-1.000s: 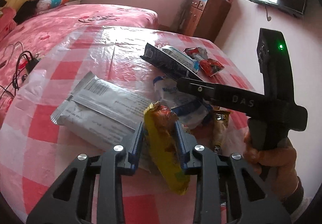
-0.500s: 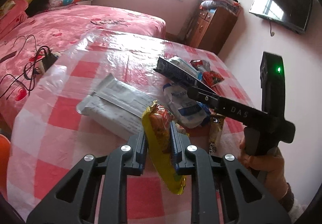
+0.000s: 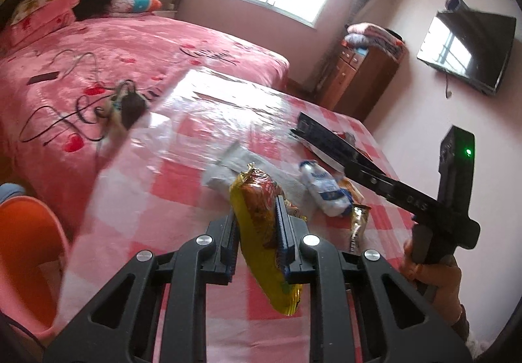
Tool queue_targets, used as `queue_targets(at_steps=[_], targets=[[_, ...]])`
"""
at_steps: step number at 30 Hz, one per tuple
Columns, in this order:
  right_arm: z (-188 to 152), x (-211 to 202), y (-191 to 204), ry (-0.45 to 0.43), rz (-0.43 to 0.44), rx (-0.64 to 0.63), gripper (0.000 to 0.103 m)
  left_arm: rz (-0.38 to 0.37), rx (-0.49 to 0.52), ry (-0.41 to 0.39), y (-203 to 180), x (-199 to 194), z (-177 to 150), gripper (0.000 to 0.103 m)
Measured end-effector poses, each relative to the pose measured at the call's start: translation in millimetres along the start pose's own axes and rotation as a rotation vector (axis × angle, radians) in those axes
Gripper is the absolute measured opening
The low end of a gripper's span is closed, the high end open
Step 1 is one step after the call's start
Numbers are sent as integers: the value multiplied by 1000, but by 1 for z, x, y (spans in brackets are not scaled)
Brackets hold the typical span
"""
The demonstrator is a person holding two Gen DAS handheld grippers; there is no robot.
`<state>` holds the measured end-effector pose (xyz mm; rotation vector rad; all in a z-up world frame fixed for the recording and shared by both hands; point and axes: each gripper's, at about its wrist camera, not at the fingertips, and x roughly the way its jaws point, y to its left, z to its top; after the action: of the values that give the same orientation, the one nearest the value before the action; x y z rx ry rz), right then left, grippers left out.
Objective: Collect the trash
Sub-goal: 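Lift the yellow snack bag and white carton and carry them toward the pink bucket, then open both tools over the pink bucket to drop the snack bag and carton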
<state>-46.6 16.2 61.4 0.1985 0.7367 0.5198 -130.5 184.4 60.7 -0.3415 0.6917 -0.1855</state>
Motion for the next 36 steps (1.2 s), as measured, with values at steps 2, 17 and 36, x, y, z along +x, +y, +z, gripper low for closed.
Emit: queue_targets(at_steps=[2,17,36], targets=[[0,0,11,8,24,-8,65,12,-17,-12,10,-8,0,22],[-19,40,149,182,280,-152,65,201,-213,-123,125,-81,-16,22],[-73,152,293,501,449,-269,83,452,-522,-117,262,-104,-71,62]])
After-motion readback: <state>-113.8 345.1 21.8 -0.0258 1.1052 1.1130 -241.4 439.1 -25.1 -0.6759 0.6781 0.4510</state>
